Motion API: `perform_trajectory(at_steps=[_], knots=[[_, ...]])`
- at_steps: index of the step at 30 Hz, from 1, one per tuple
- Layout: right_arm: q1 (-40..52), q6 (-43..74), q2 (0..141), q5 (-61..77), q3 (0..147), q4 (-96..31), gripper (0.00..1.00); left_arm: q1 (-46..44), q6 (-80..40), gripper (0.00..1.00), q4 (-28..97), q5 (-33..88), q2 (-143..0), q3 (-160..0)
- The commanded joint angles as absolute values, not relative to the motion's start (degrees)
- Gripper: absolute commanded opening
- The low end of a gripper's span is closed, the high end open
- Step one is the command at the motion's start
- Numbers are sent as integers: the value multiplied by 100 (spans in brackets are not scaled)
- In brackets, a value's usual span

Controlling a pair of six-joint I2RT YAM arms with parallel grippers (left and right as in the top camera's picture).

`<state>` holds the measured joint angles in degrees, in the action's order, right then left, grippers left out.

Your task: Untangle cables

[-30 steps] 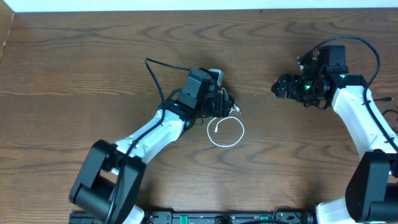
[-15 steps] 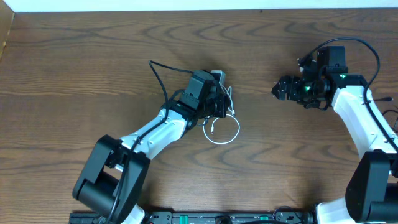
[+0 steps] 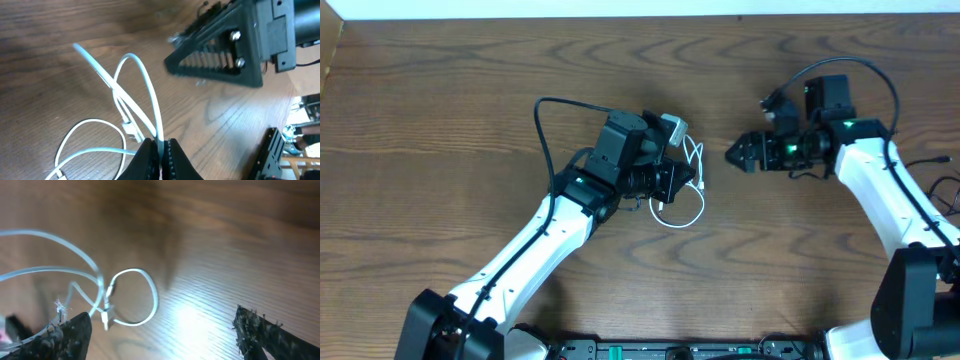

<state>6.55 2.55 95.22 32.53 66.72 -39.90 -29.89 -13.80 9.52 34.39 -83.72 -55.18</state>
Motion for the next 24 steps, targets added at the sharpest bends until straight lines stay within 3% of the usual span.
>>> perform_trajectory(at_steps=[1, 11, 12, 13, 15, 17, 18, 24], knots=[[915, -36, 9559, 3601, 6759, -3962, 87, -2971, -1203, 7, 982, 3562, -8302, -5535], [1527, -32, 9559, 3594, 6759, -3590, 85, -2971, -1203, 7, 941, 4062, -8302, -5535], [1562, -32, 9559, 3594, 6759, -3472, 80, -2971, -1203, 8, 939, 4136, -8302, -5535], [1597, -21, 9559, 3535, 6759, -3229, 66, -2971, -1203, 8, 941, 4274, -8302, -5535], [1614, 64, 9559, 3232, 6759, -2969, 48, -2971, -1203, 7, 941, 4407, -8302, -5535], [1651, 202, 9559, 2864, 6759, -2829, 10, -2971, -1205, 8, 943, 4436, -8302, -5535], [1671, 316, 9559, 2689, 6759, -2805, 1, -2969, -1205, 8, 943, 4436, -8302, -5535], [1704, 464, 9559, 2390, 6759, -2908, 1, -2969, -1203, 8, 945, 4436, -8305, -5535]])
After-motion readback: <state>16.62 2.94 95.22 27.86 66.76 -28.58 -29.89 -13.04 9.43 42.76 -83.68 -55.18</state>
